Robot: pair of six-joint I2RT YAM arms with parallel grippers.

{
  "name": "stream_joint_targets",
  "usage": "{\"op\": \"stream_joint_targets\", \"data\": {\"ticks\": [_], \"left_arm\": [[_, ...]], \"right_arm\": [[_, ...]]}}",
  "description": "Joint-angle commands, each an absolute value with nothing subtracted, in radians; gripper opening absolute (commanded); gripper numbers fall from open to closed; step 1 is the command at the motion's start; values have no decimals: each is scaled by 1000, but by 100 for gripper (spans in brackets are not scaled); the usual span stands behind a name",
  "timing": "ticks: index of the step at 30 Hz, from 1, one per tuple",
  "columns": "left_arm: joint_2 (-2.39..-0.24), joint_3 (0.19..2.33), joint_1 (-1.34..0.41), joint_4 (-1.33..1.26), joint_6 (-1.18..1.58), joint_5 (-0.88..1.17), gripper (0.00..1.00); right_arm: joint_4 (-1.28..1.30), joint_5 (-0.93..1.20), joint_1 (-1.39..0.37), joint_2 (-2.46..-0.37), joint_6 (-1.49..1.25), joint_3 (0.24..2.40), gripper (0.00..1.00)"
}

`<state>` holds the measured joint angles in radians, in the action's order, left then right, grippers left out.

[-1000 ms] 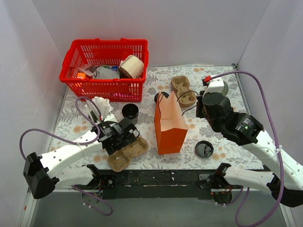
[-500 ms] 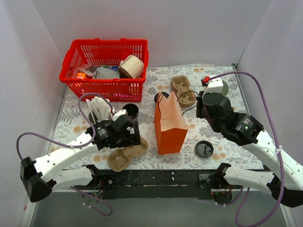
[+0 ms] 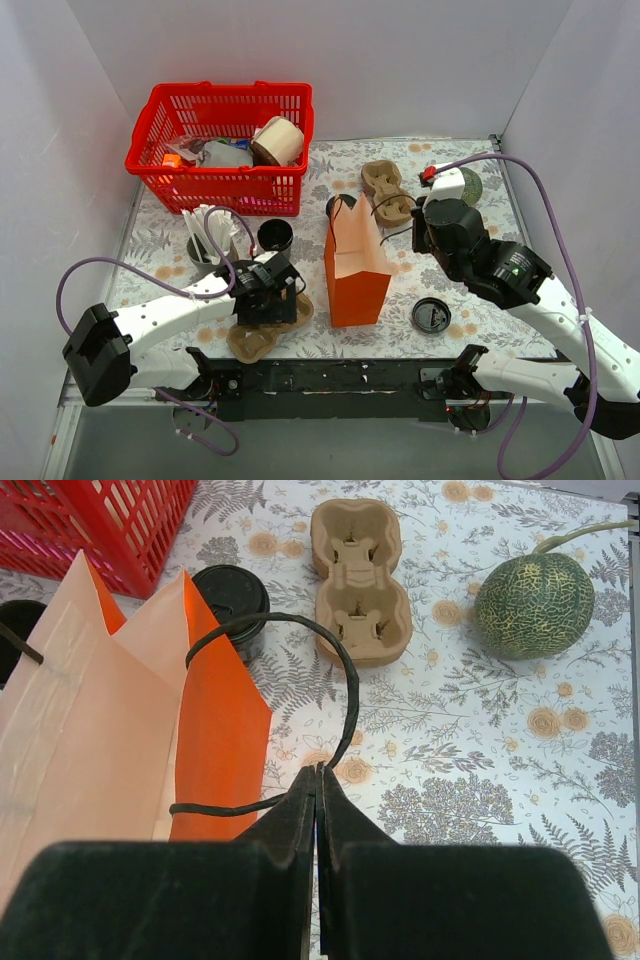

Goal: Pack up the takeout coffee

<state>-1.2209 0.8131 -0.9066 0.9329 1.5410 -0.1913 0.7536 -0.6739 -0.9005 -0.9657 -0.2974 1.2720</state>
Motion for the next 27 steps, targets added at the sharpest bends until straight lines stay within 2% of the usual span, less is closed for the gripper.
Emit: {"op": "stream_joint_targets", "data": {"ticks": [1,10,24,27], "left_arm": [[-1223,795,-908,914,1572,-192,79],[-1258,773,-907,948,1699,-235,67],[-1285,750,-907,928,1812,-295,63],[-1282,750,-907,919,1832,-295,59]], "right_arm": [[716,-667,-897,-951,-281,1258,1],[690,-641,-897,-923,-290,1210,1],[686,-620,-897,-913,-281,1192,1],[687,-612,-897,-914,-281,1187,1]]}}
